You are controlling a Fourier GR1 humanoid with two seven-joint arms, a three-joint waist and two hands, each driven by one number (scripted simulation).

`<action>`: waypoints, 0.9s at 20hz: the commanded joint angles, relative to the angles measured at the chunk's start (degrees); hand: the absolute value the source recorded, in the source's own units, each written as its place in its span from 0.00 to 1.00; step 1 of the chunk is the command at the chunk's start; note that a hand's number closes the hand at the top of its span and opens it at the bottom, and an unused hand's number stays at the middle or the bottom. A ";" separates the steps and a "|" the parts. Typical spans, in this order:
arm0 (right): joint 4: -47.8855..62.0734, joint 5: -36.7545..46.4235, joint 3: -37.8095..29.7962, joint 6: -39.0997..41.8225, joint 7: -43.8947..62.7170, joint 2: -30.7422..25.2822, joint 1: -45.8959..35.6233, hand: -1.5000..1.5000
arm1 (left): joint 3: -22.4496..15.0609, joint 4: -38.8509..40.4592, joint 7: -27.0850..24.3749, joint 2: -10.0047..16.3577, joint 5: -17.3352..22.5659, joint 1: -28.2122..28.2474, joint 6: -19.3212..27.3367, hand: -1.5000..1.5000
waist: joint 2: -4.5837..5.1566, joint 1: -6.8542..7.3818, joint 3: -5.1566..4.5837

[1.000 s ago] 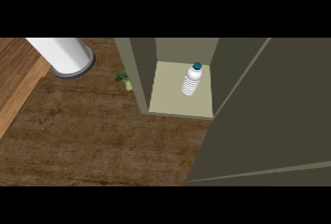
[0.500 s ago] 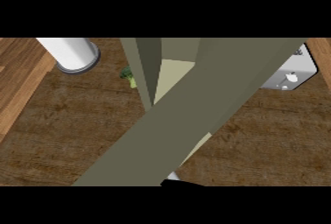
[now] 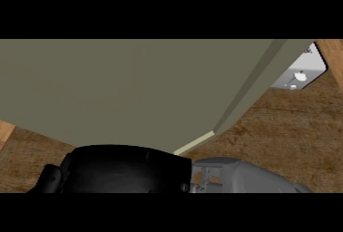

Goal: Pick up the bottled water, place it into the cabinet and close the cabinet

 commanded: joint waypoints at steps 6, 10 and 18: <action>14.98 -8.00 -6.73 4.09 -2.29 0.25 -2.00 1.00 | 7.11 2.80 -0.85 -4.52 -1.69 6.09 -6.96 0.00 | 0.22 -3.43 0.20; 20.41 -7.39 -9.44 8.27 -2.67 -0.12 0.41 1.00 | 11.61 5.45 1.16 -4.72 1.53 8.08 -12.29 0.00 | 0.20 -3.67 0.20; 32.82 -4.37 -17.32 16.66 -8.11 -3.05 -0.51 1.00 | 11.66 0.30 5.22 -10.45 -2.58 5.98 -8.32 0.00 | 0.35 -4.30 0.21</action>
